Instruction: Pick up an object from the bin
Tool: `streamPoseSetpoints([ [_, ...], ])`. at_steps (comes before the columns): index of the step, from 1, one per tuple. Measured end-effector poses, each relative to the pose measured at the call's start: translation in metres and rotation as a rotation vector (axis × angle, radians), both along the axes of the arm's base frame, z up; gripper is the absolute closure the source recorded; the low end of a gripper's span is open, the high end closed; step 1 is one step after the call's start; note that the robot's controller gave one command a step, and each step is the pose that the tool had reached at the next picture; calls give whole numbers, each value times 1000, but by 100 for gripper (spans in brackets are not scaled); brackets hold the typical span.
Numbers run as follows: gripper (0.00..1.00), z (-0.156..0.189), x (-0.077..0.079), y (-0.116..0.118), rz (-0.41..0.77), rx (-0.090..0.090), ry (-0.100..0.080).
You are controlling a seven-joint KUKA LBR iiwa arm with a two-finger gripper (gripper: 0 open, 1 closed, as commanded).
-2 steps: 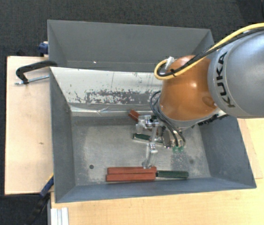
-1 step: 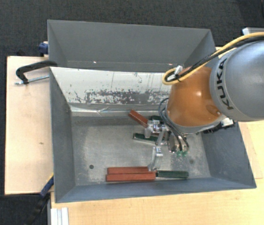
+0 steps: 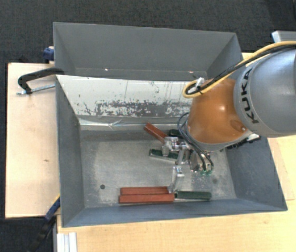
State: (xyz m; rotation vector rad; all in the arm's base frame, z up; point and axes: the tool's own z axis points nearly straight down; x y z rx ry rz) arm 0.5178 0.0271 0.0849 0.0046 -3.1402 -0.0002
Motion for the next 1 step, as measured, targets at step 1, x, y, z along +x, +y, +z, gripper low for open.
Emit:
streamPoseSetpoints([
  [1,0,5,19,-3,222,1,-6],
])
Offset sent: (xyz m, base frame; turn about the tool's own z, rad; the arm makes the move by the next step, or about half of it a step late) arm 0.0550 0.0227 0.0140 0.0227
